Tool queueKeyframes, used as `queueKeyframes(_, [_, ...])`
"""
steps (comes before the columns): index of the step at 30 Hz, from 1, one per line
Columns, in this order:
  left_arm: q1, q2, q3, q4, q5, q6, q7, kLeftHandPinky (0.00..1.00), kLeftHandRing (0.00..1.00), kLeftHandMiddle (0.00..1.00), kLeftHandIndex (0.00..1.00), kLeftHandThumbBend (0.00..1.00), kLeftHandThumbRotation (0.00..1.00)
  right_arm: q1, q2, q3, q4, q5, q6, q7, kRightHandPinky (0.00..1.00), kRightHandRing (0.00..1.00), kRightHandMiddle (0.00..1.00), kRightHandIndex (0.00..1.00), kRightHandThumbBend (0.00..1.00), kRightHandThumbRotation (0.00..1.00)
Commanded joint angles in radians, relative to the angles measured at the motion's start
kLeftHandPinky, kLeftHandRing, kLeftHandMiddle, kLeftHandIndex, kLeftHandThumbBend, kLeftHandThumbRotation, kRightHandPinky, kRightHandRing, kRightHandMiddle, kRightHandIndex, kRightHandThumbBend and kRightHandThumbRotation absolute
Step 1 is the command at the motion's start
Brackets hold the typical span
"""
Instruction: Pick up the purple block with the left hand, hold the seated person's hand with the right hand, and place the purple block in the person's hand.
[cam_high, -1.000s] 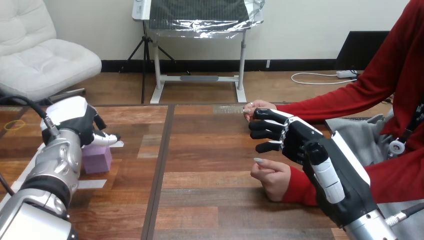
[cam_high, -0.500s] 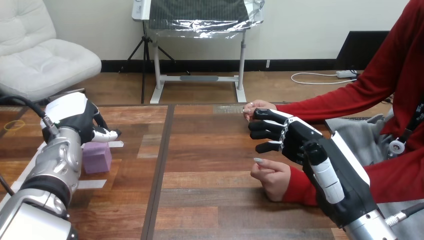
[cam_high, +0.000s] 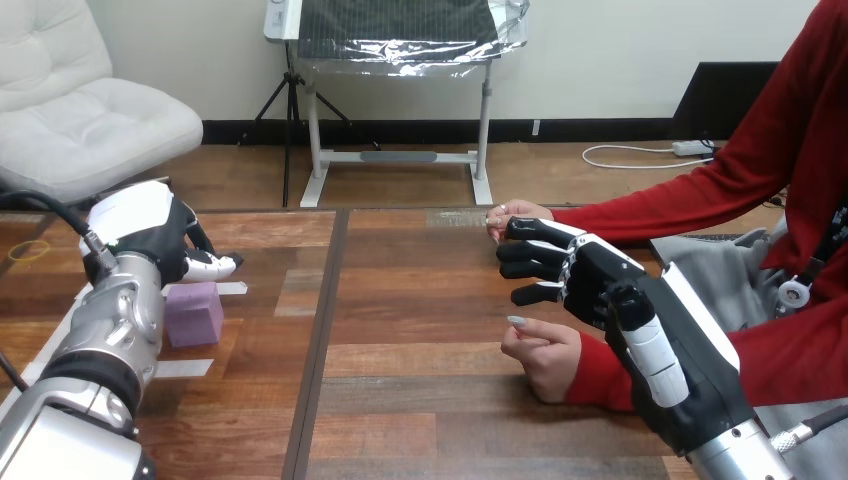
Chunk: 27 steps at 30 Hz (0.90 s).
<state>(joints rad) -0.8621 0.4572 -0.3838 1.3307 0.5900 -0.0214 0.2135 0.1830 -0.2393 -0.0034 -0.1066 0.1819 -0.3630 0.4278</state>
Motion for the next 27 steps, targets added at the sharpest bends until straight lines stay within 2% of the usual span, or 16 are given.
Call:
queueKeyframes(1, [-0.06,0.003,0.003,-0.026,0.003,-0.012,0.035,0.44,0.46,0.48,0.48,0.62,0.46,-0.044,0.001,-0.009,-0.028,0.017,-0.005,0.0,0.71,0.78,0.79,0.81,0.86,1.0])
queueKeyframes(7, [-0.06,0.001,0.01,-0.028,-0.004,-0.014,0.039,0.44,0.5,0.53,0.55,0.65,0.48,-0.045,0.0,-0.008,-0.029,0.017,-0.002,-0.001,0.7,0.78,0.79,0.81,0.86,1.0])
queueKeyframes(17, [-0.061,-0.002,0.007,-0.029,-0.001,-0.013,0.042,0.57,0.66,0.68,0.7,0.67,0.52,-0.041,0.0,-0.007,-0.039,0.019,0.011,-0.003,0.7,0.78,0.79,0.81,0.87,1.0])
queueKeyframes(27, [-0.062,-0.004,0.002,-0.027,0.003,-0.013,0.031,0.64,0.73,0.75,0.77,0.67,0.57,-0.039,0.0,-0.008,-0.04,0.014,0.01,-0.003,0.7,0.78,0.79,0.81,0.88,1.0])
